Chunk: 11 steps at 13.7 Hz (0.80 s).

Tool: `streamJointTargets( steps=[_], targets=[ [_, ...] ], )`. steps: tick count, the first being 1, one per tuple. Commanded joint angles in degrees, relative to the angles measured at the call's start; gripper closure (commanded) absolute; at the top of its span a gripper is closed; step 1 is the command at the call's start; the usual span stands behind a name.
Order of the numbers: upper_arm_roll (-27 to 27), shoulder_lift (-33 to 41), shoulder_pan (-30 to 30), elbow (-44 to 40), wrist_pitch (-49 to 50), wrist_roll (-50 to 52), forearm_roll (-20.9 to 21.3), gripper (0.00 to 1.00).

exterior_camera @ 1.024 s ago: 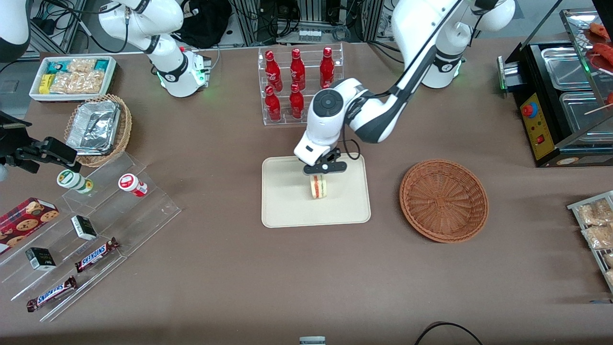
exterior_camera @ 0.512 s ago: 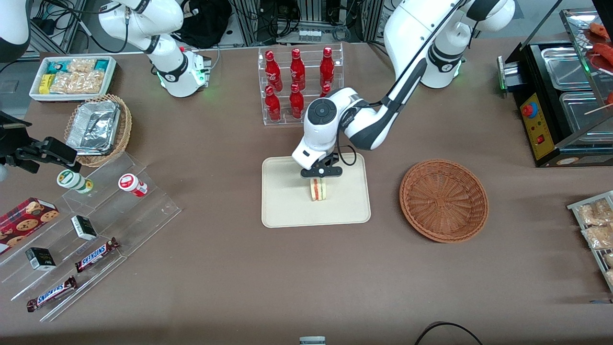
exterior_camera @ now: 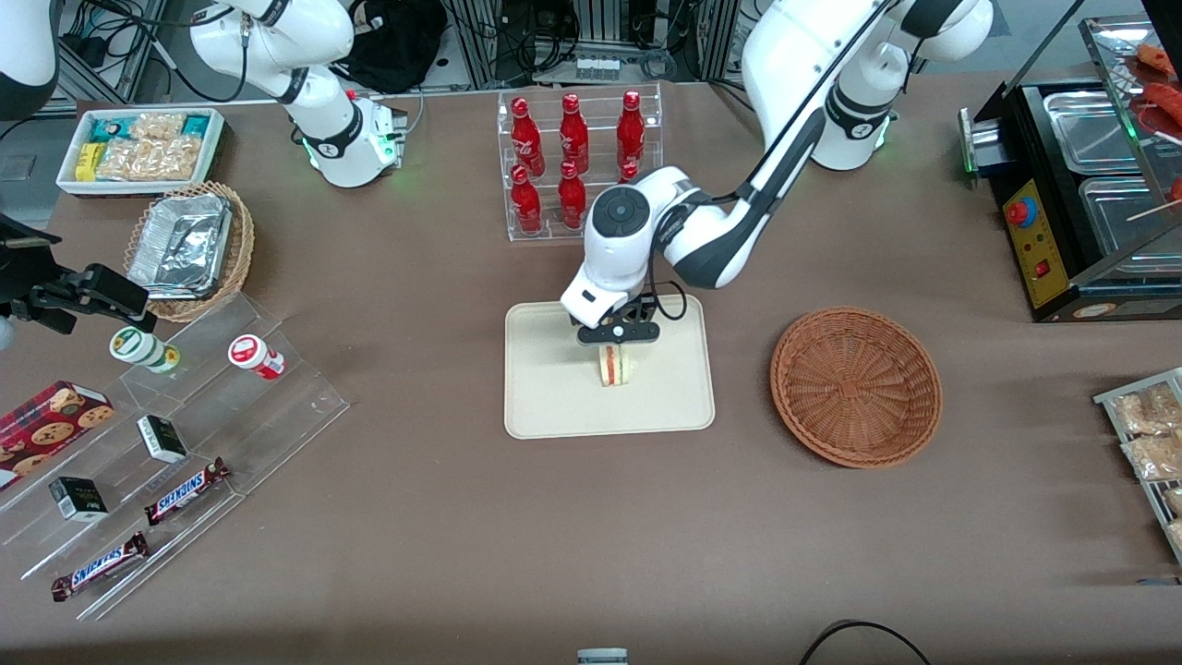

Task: Place sandwich from basket to tray

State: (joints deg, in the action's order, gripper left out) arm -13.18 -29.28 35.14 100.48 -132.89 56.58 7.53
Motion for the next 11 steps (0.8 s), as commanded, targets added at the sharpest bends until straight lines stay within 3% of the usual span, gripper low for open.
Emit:
streamJointTargets(
  steps=[1,3,6,9,11],
  targets=[
    [0.26,10.09,-2.78,1.04,8.58,2.74,-0.23,0.0],
    [0.26,15.97,-6.29,0.95,15.26,2.74,-0.76,0.0],
    [0.26,25.56,-15.06,0.77,25.63,0.04,-5.58,0.0],
    [0.35,32.16,-24.9,0.6,38.11,-16.71,-10.06,0.0],
    [0.35,35.32,-30.72,0.68,42.78,-26.66,-10.69,0.0]
  ],
)
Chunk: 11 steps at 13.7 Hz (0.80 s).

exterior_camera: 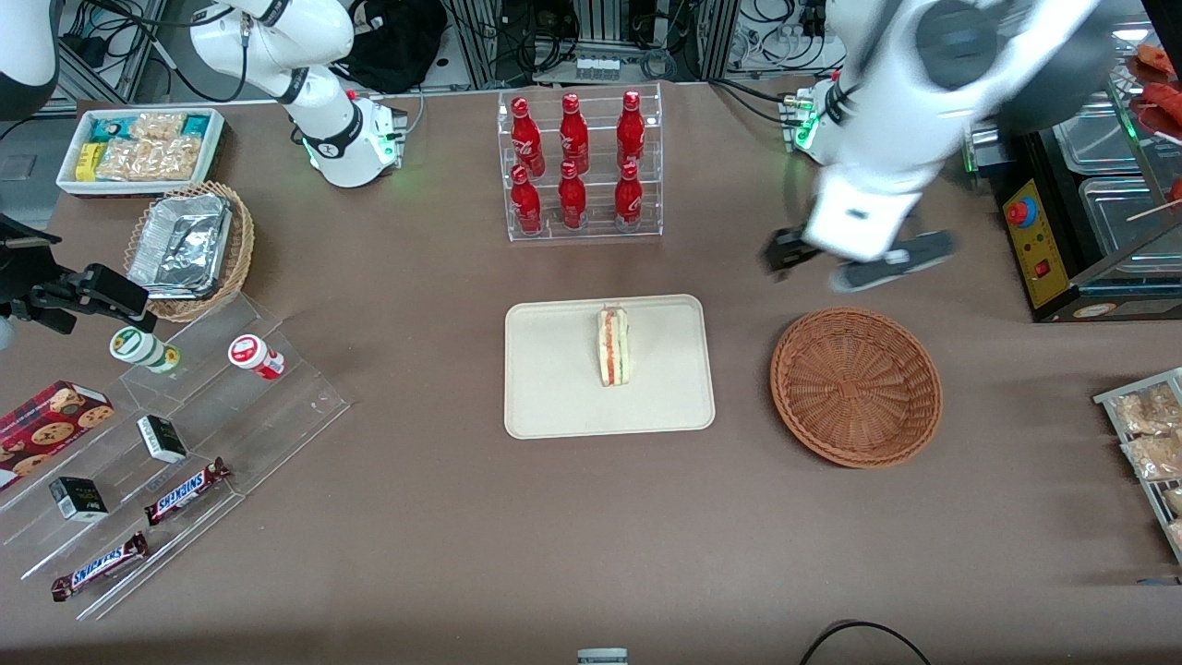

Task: Place sandwich from basket to tray

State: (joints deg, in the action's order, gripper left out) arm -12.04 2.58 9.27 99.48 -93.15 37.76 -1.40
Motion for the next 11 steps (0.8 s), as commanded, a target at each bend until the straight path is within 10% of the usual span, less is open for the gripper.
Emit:
streamJointTargets(
  steps=[1,6,11],
  targets=[
    [-0.8,4.87,-8.18,1.68,5.5,-13.53,-1.76,0.0],
    [-0.36,6.74,-19.37,1.59,8.86,-37.73,-1.67,0.0],
    [-0.53,2.78,-15.72,-3.59,9.57,-37.67,-1.5,0.0]
  ],
)
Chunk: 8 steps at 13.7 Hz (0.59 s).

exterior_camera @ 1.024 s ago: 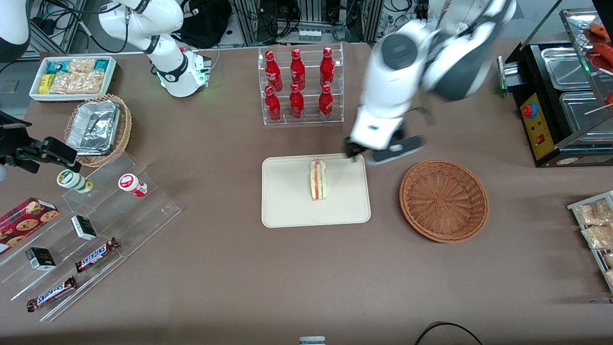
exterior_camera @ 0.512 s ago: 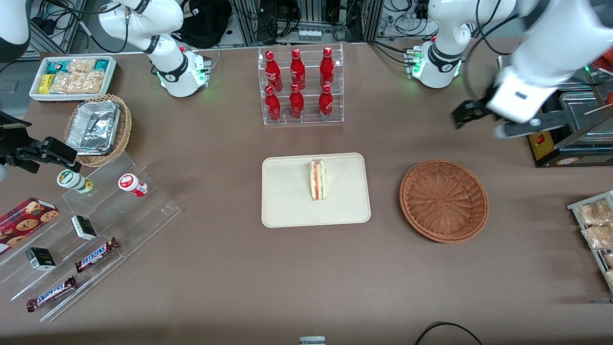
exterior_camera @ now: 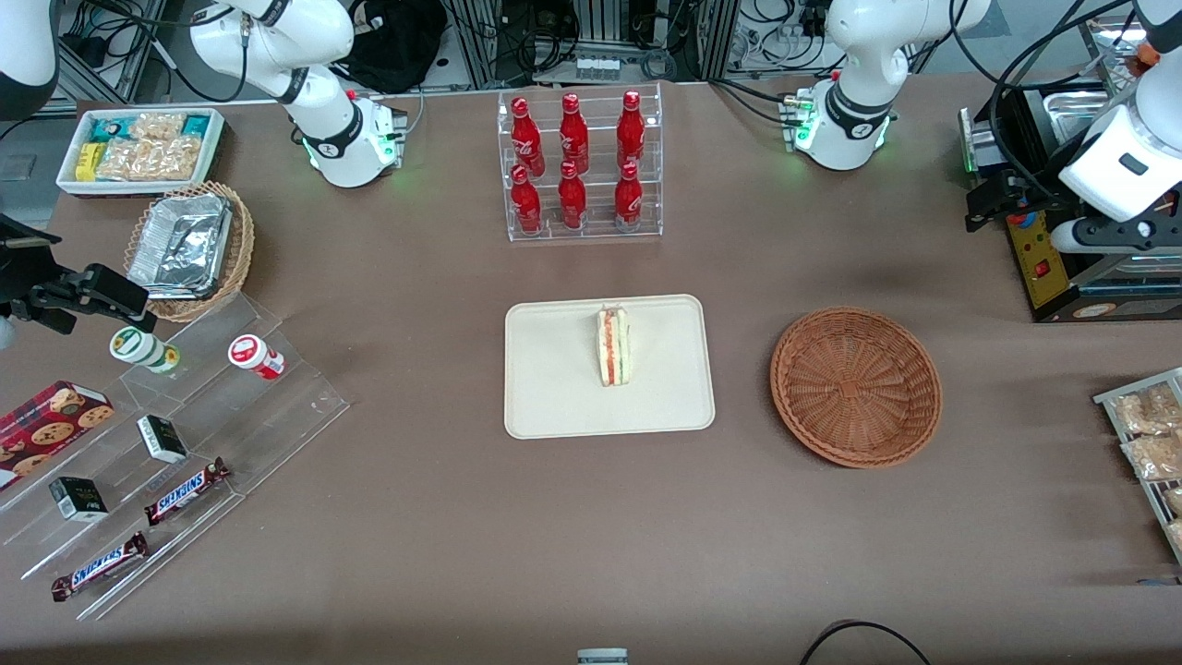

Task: Place sandwich from basket to tray

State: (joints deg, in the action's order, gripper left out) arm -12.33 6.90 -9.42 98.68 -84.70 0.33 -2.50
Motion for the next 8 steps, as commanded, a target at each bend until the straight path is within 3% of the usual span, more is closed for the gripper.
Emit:
streamJointTargets(
  steps=[1,3,5,8],
  targets=[
    [0.03,-1.72,5.18,-3.14,0.85,-0.24,0.3,0.0],
    [0.03,-1.72,5.55,-3.4,-0.81,-0.15,1.87,0.0],
    [0.55,-1.72,7.3,-4.1,-1.79,0.81,6.53,0.0],
    [5.21,-1.54,10.91,-5.43,-1.79,3.1,6.64,0.0]
  ],
)
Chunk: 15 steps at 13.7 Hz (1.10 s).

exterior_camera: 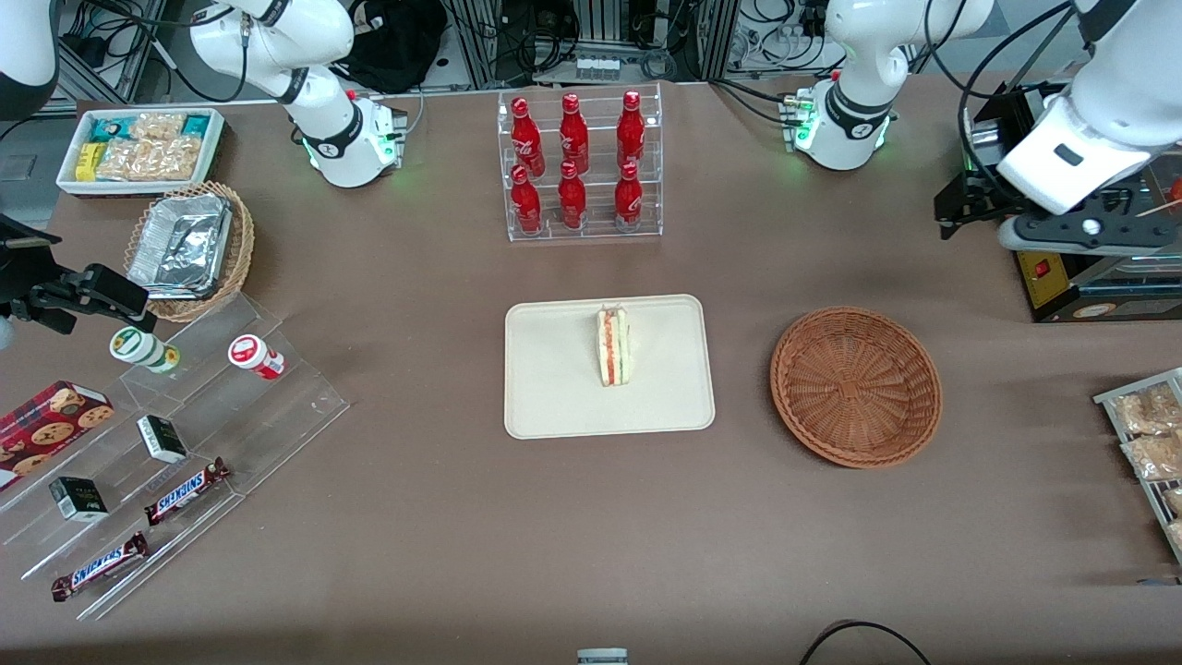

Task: Place sandwich from basket to tray

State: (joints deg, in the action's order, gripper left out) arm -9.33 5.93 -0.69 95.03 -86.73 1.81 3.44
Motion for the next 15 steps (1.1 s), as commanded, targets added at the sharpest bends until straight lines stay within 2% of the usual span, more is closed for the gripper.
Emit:
streamJointTargets(
  steps=[1,4,8,15],
  targets=[
    [2.38,-0.3,2.19,-1.87,0.33,1.71,0.08,0.0],
    [2.47,-0.91,1.49,-2.92,0.24,1.45,-0.97,0.0],
    [4.93,-5.39,0.69,-7.84,0.86,1.45,-5.98,0.0],
    [4.93,-7.68,0.69,-9.78,0.59,1.01,-5.11,0.0]
  ],
)
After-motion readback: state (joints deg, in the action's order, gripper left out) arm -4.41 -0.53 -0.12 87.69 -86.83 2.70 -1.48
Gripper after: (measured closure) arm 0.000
